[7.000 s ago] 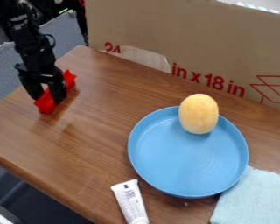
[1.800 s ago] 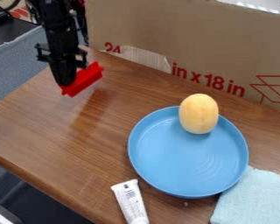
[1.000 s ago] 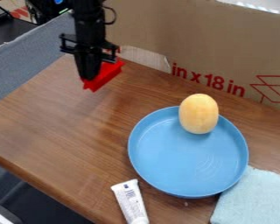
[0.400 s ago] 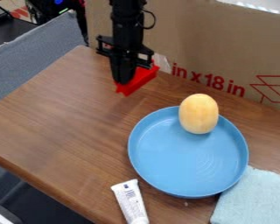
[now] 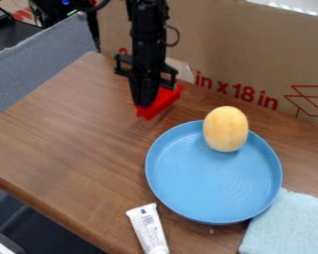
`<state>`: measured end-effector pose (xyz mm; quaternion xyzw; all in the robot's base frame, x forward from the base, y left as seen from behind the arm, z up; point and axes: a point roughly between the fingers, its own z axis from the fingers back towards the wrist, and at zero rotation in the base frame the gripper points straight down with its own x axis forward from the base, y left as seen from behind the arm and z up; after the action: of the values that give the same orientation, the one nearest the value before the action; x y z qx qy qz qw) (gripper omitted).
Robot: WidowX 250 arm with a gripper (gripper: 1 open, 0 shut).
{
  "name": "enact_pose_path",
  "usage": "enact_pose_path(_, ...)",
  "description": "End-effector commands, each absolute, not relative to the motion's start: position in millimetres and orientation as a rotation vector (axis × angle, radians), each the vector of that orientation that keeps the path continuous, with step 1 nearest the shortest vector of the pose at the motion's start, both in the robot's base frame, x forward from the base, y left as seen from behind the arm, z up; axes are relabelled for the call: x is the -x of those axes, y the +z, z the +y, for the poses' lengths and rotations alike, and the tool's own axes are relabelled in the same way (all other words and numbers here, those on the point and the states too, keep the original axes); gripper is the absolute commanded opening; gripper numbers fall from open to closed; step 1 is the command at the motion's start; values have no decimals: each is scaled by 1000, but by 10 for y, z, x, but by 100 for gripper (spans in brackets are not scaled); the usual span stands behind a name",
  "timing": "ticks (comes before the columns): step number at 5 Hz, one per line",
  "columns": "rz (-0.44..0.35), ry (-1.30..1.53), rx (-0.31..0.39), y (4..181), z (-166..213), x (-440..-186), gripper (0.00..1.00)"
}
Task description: Move the red object to the right side of the table
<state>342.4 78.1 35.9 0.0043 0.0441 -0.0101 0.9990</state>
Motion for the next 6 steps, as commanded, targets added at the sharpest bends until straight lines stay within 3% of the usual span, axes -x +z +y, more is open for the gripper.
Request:
enact_pose_path(1,-1,-6,-18,714,763,-3542,0)
enact_pose_path(3,-17,2,7,588,880,-3520,0)
enact_pose_path(6,-29,22,22,615,896,-3582,0)
